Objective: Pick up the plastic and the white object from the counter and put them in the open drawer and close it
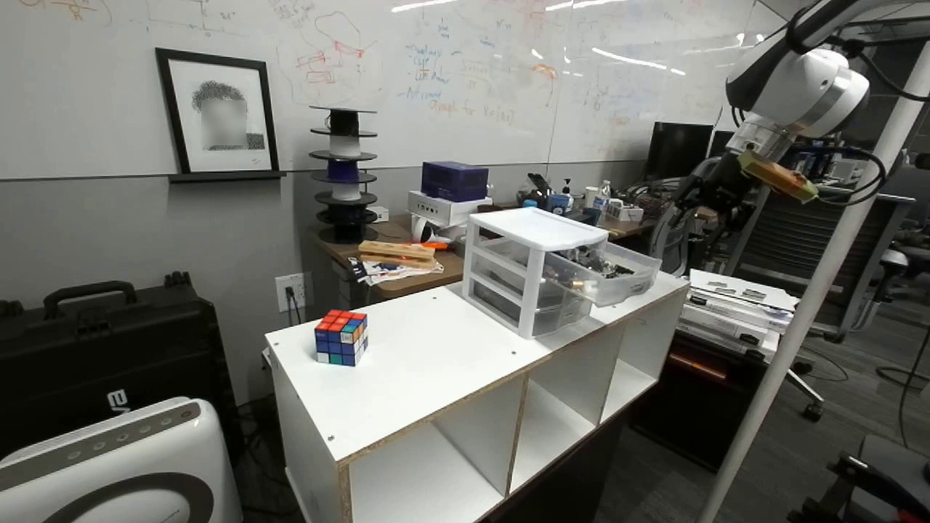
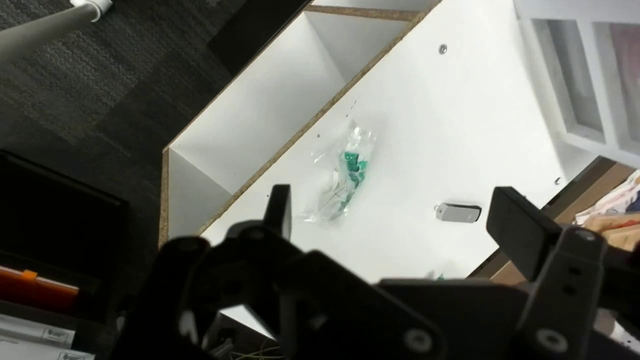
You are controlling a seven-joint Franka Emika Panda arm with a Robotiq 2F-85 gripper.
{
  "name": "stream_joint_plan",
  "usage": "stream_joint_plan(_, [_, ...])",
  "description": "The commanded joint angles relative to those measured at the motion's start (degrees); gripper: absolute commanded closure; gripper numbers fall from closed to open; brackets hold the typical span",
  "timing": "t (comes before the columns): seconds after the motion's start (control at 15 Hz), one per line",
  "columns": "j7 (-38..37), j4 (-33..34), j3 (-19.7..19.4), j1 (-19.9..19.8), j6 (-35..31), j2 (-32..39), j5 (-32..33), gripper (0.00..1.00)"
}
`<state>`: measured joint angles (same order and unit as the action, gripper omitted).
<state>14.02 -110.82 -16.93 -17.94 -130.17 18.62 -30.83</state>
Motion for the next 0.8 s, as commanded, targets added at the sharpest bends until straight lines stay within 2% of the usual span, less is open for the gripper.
stream_joint_plan(0.0, [-5.4, 12.3, 3.0, -3.8, 5.0, 9.2, 0.5, 0.00])
stream_joint_plan(0.27, [-9.5, 21.4, 5.8, -5.9, 9.9, 16.8, 1.5, 0.00])
stream_joint_plan(0.73, [-16.7, 32.6, 7.3, -6.5, 16.6, 26.7, 5.1, 0.00])
